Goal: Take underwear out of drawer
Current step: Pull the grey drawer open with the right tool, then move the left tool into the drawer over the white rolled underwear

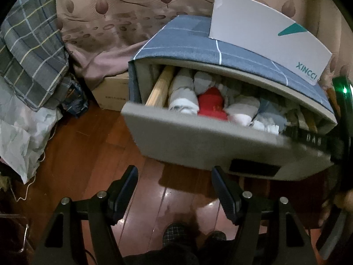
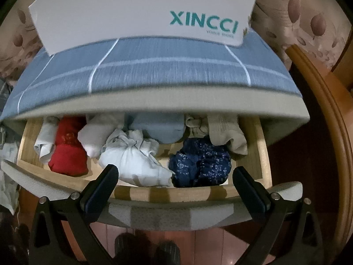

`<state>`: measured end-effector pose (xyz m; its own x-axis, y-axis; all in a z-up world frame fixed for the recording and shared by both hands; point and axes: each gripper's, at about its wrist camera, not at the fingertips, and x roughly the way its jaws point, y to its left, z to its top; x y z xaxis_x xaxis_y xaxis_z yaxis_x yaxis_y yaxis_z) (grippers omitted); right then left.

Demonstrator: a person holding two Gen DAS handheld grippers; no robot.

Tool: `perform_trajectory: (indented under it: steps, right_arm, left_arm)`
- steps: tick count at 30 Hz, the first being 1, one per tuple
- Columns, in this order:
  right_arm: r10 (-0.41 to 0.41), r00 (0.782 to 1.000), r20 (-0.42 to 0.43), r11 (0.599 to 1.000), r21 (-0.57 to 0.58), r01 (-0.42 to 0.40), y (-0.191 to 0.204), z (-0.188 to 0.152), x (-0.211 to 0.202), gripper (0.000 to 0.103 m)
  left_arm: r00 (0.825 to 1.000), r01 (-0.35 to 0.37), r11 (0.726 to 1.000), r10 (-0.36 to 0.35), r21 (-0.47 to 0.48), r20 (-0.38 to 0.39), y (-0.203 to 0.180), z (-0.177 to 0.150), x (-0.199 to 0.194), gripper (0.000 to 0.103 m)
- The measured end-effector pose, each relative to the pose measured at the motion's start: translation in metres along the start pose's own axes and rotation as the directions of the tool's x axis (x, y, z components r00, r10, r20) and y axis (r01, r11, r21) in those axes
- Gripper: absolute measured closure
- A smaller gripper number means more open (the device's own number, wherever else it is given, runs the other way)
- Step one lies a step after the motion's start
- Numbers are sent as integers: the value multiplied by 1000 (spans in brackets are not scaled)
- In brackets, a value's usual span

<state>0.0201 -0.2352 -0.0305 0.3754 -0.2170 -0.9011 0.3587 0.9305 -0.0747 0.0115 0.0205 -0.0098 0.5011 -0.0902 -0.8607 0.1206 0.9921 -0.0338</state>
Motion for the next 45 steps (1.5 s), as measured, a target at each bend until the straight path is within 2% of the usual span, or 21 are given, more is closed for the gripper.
perform_trajectory:
  steps: [6, 14, 20, 30, 35, 39, 42, 45]
  right_arm:
    - [-1, 999, -49, 1000, -1, 1, -7, -20, -7, 2]
    - [-4, 995, -102, 1000, -4, 3, -12, -51, -17, 2]
    - [8, 988, -154, 1000, -6, -9, -20, -59, -17, 2]
    - [32, 976, -216, 999, -14, -36, -25, -59, -12, 2]
    - [13, 978, -210, 999, -27, -19, -8, -63, -11, 1]
    - [65, 979, -191, 997, -25, -71, 0, -72, -11, 2]
    - [68, 993, -101, 997, -18, -70, 0, -74, -21, 2]
    - [76, 997, -16, 997, -17, -76, 0, -72, -32, 2]
  left_arm:
    - [1000, -23, 1000, 23, -10, 3, 15, 6, -12, 32]
    - [1000, 12, 997, -14, -71, -19, 37, 27, -27, 32]
    - [999, -1, 998, -1, -56, -42, 38, 41, -27, 32]
    - [990, 18, 999, -22, -33, -137, 27, 45, -7, 32]
    - [986, 29, 999, -36, -45, -160, 27, 49, 0, 32]
    - [980, 33, 999, -40, -42, -194, 27, 56, 7, 32]
    - [966, 71, 995, -87, -73, -243, 30, 61, 15, 32]
    - [956, 83, 993, -104, -88, -273, 31, 64, 23, 32]
